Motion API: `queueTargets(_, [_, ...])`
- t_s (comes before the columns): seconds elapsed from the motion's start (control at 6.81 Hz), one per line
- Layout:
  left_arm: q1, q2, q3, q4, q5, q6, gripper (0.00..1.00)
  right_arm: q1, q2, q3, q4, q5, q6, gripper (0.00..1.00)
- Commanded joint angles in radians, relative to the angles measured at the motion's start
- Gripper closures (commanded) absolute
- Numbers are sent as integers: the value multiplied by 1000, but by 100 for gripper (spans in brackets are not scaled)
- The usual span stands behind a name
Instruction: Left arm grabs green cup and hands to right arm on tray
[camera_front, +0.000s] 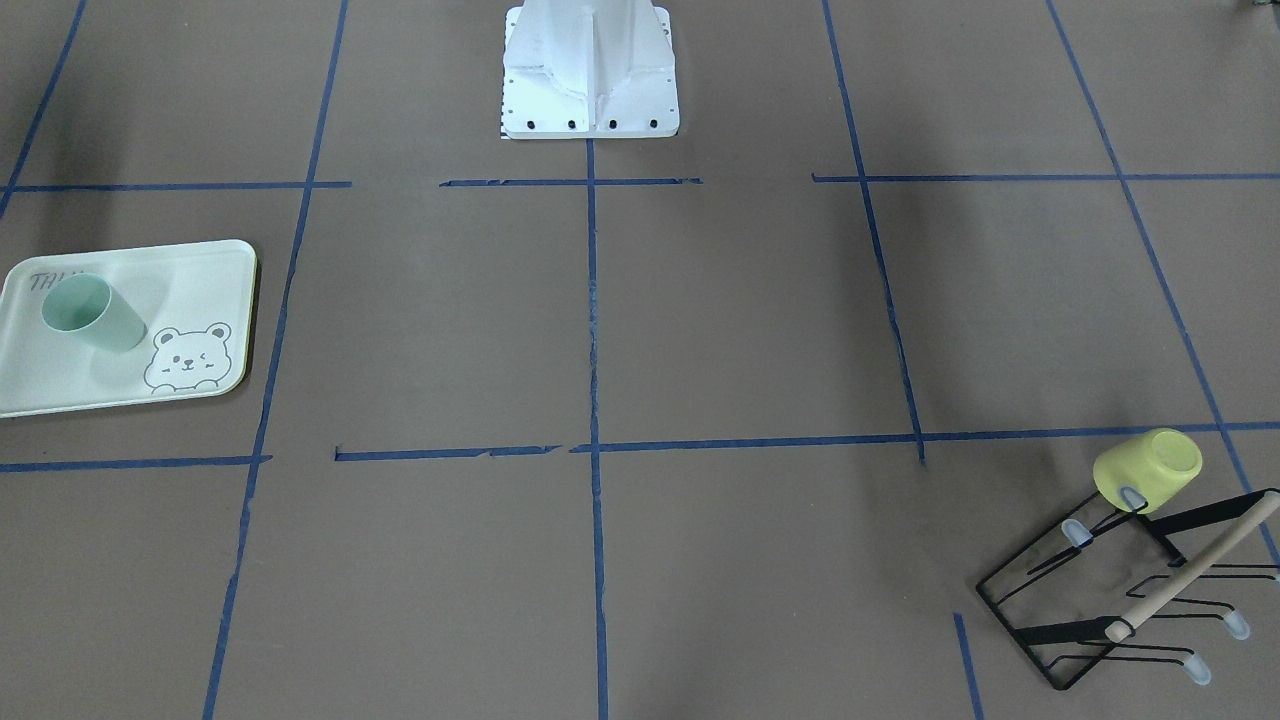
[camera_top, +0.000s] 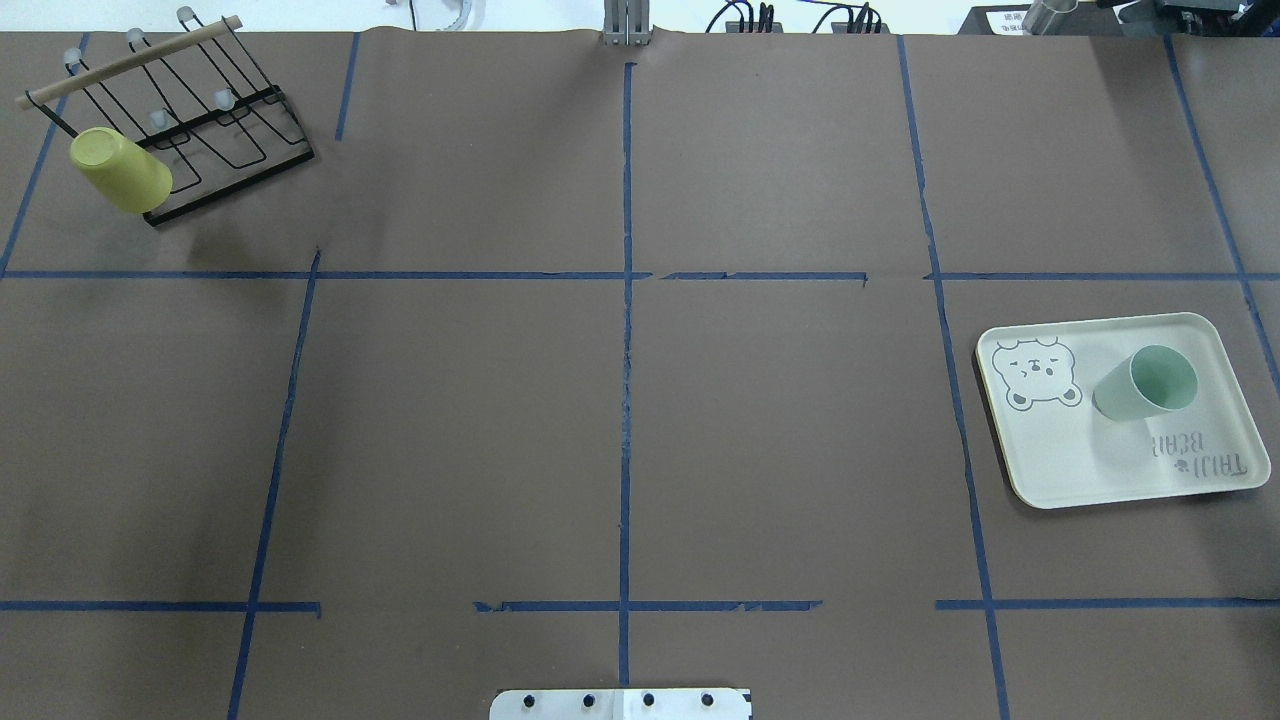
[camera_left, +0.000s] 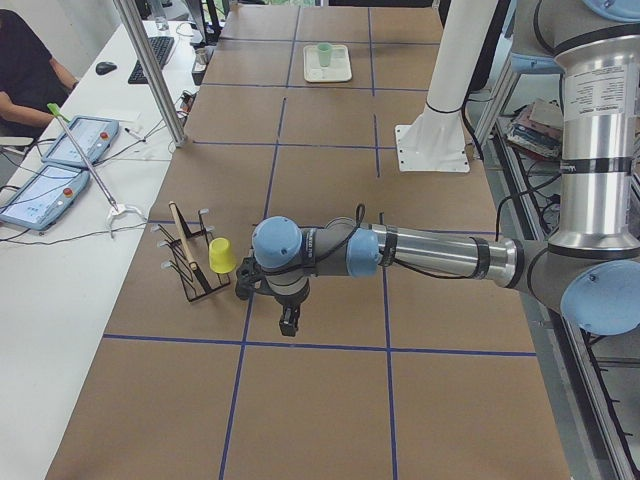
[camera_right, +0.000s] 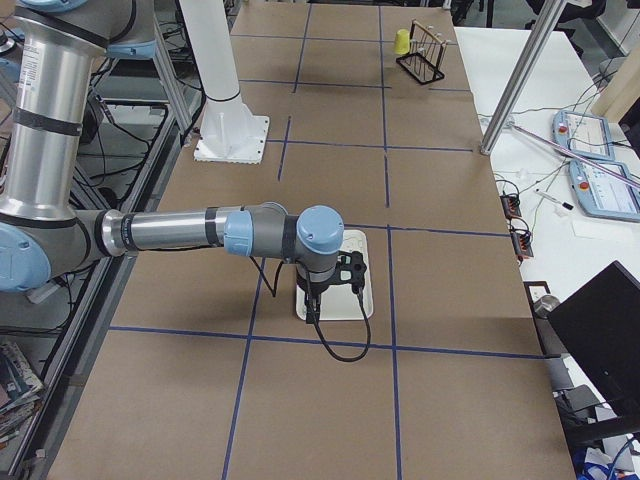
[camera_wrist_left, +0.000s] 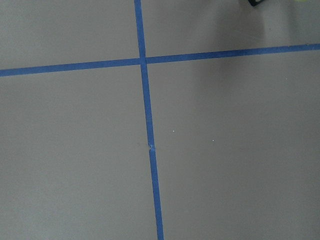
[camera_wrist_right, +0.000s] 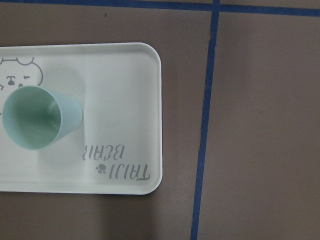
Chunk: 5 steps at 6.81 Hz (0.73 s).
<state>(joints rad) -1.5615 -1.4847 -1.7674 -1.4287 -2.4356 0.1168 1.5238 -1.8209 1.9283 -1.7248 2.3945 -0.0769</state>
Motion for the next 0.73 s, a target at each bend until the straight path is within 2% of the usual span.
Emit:
queueTargets(0.0, [0,1,0,1,-2,0,0,1,2,1,1,-2,0,0])
queueTargets(0.59, [5,-6,-1,-3,-3,0,0,-1,6,1,1,0,3,0])
